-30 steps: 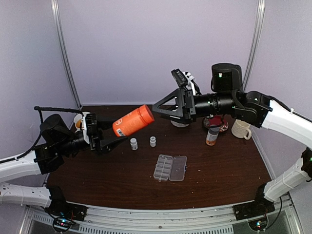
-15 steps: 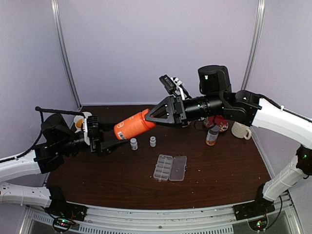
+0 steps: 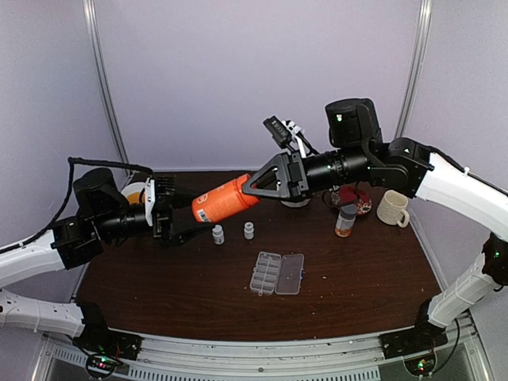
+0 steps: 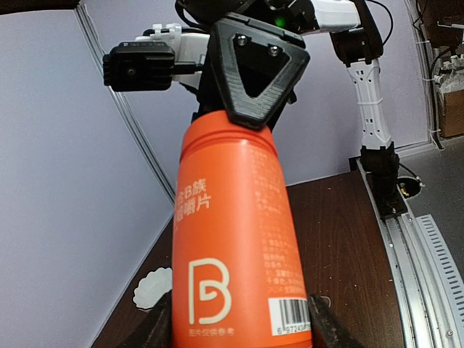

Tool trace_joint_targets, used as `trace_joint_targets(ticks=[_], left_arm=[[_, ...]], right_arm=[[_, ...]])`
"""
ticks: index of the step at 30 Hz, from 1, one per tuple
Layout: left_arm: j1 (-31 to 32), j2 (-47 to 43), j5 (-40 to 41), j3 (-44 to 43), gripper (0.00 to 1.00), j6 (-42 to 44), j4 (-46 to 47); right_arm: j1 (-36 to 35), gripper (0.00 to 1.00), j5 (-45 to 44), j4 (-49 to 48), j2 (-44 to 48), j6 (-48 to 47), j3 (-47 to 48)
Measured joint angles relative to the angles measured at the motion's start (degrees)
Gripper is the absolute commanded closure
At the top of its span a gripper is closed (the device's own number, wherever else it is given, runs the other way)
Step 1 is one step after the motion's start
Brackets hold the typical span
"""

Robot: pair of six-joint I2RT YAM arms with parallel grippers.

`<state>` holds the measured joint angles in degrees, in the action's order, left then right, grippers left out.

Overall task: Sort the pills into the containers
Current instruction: Unscrew the lid of the pill bottle.

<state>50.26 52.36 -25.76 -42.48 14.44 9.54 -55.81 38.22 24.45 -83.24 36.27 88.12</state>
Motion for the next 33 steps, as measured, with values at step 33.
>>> trace_joint_targets(ticks=[33], left_arm=[[0.6,4.4,-11.7,-3.2,1.0,-6.3,-5.0]], right_arm=[[-3.6,0.73,-4.8,3.2,7.5,-48.2,-7.1]])
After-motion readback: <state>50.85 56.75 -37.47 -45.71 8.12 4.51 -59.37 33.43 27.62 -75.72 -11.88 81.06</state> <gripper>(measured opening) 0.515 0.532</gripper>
